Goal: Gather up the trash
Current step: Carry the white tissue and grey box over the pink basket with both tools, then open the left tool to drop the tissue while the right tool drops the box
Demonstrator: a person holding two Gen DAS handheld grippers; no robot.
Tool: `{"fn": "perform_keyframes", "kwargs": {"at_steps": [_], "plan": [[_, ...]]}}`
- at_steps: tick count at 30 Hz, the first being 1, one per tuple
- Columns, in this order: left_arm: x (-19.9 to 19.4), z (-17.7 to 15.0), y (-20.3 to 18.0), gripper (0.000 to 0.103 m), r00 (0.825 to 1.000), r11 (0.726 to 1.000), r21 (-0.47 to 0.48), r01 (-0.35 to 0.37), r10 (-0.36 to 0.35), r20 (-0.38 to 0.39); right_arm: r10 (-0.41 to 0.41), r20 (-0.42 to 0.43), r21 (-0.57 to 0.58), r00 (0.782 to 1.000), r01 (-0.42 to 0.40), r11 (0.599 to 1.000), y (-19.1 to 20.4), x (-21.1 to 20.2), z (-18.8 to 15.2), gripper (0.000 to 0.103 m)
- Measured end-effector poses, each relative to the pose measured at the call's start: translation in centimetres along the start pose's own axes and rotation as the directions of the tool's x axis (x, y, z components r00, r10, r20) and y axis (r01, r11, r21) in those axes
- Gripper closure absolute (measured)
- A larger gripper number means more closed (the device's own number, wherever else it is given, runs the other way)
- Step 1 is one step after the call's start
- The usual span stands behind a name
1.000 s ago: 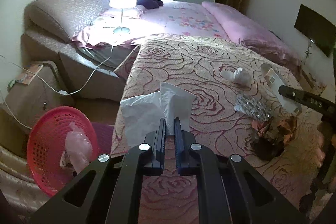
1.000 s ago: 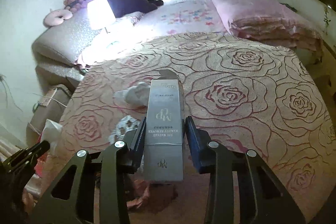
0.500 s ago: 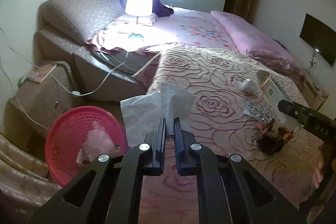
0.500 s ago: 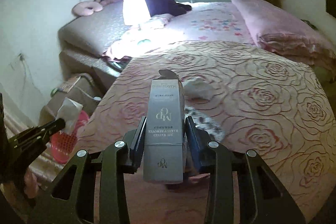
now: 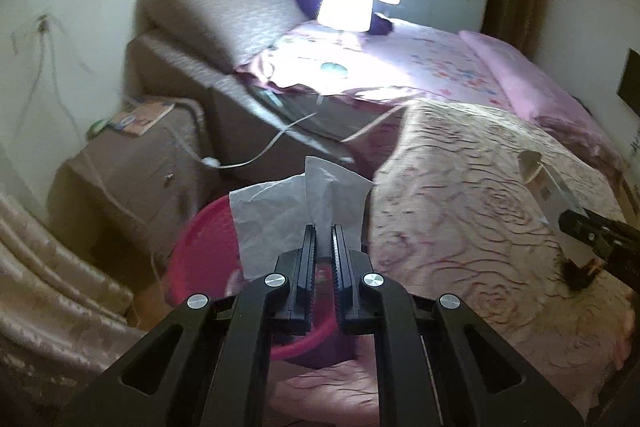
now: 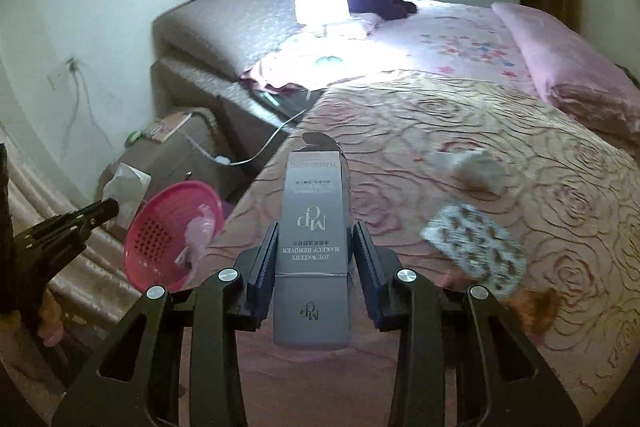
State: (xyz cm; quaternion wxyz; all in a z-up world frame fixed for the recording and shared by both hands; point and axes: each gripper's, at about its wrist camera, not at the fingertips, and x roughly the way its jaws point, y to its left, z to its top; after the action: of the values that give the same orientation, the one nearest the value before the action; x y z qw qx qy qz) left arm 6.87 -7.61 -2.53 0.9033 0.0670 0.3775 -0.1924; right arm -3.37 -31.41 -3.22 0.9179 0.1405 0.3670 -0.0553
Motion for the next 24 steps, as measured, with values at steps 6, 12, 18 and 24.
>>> {"fn": "perform_keyframes", "kwargs": {"at_steps": [6,12,18,24], "plan": [[1.8,-0.7,3.5,0.096,0.997,0.996,-0.052,-0.07,0.068,-0.037,0.059,-0.045,-0.067,0.997,-0.061,0.996,4.8,2.8,0.8,0.067],[3.4,-1.3,5.9,0.096,0.992,0.992,-0.084,-0.1,0.093,-0.08,0.115,-0.112,-0.106,0.987,-0.127,0.986,9.2,6.5,1.4,0.067],[5.1,-2.1,8.0,0.096,0.988,0.987,-0.126,-0.102,0.086,-0.126,0.136,-0.202,-0.128,0.97,-0.164,0.978,12.8,10.8,1.3,0.067],[5.5,-2.2,8.9,0.093,0.989,0.985,-0.146,-0.093,0.075,-0.126,0.129,-0.253,-0.147,0.959,-0.17,0.974,15.1,13.6,0.8,0.066]]}}
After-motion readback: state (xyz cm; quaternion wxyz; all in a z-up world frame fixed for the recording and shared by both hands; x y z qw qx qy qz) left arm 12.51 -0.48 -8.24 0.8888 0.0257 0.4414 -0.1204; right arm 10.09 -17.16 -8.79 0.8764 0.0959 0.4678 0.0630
